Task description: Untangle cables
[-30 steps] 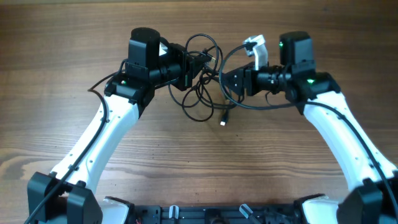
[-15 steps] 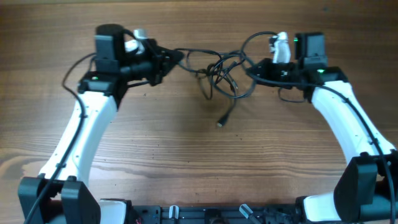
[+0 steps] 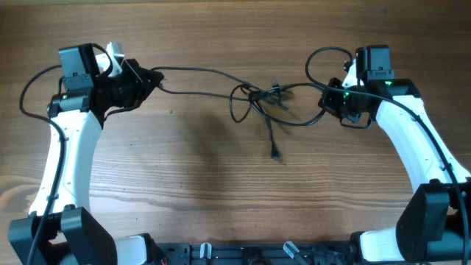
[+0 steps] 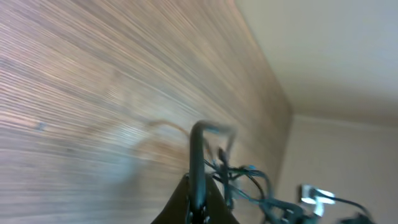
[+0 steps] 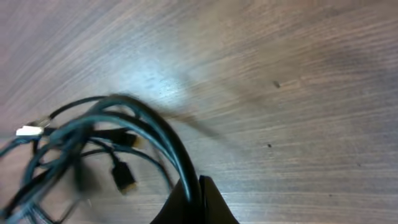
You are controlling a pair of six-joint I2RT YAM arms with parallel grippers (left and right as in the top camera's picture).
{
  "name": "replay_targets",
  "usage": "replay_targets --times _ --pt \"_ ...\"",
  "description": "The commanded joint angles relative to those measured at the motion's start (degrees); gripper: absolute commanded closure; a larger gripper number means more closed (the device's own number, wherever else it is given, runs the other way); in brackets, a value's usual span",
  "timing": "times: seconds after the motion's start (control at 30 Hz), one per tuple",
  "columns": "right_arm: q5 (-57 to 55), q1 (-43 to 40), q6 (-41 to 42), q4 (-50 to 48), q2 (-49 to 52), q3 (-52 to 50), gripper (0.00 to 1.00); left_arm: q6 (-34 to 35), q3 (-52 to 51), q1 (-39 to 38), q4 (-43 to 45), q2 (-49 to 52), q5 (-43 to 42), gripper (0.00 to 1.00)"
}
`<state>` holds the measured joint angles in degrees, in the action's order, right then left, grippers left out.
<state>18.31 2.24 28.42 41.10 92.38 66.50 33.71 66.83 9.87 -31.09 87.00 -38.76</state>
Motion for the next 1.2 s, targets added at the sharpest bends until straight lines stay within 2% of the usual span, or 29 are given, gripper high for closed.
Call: replay_targets --times 0.0,0.2,0.37,0.4,0.47,0.5,0.53,0.57,0.67,0.83,0.9,0.93,1.07,1.17 --pt "8.0 0.3 -2.0 -2.4 0.6 0.6 0.96 -6.4 0.9 -0.3 0.1 -0.4 5.7 0.96" --pt "8.1 7.0 -3.0 -4.4 0.6 0.6 0.96 -11.0 0.9 -6.7 -2.8 0.0 5.9 0.96" --pt "8.4 9.9 -3.1 -4.9 0.6 0.6 0.93 -11.0 0.9 -13.0 -3.2 0.1 5.9 0.96" --pt "9.2 10.2 -3.7 -4.9 0.6 0.7 0.91 -11.0 0.9 -14.3 -3.0 0.1 5.9 0.88" --pt "11.6 10.7 -5.6 -4.8 0.4 1.4 0.87 -11.0 0.9 -16.5 -3.0 0.1 7.5 0.61" --pt "12.3 11.0 -5.8 -4.7 -0.1 1.9 0.86 -11.0 0.9 -17.5 -3.0 0.1 8.7 0.41" --pt "13.2 11.3 -5.7 -4.8 -0.7 2.6 0.86 -11.0 0.9 -18.3 -2.8 0.1 9.9 0.29" --pt "13.5 11.4 -5.7 -4.8 -1.7 3.5 0.86 -11.0 0.9 -19.4 -2.1 0.1 11.3 0.23" --pt "13.5 11.4 -5.7 -4.8 -4.5 5.5 0.85 -10.8 0.9 -21.1 0.3 0.1 11.4 0.18" --pt "13.7 11.4 -5.9 -4.6 -8.4 6.8 0.76 -10.7 0.9 -25.2 5.8 0.1 11.4 0.17" --pt "13.7 11.6 -8.1 -4.1 -8.5 6.8 0.63 -10.7 0.9 -27.0 7.5 0.1 11.4 0.15" --pt "13.7 11.8 -9.0 -4.1 -8.4 6.8 0.59 -10.8 0.9 -27.5 7.8 0.2 11.4 0.14" --pt "9.2 12.1 -8.2 -4.1 -8.4 6.8 0.52 -10.6 0.9 -29.0 8.4 0.2 11.4 0.13" --pt "2.2 10.5 -2.5 -3.7 -8.4 6.8 0.48 -10.6 0.9 -30.9 7.9 0.2 11.4 0.13"
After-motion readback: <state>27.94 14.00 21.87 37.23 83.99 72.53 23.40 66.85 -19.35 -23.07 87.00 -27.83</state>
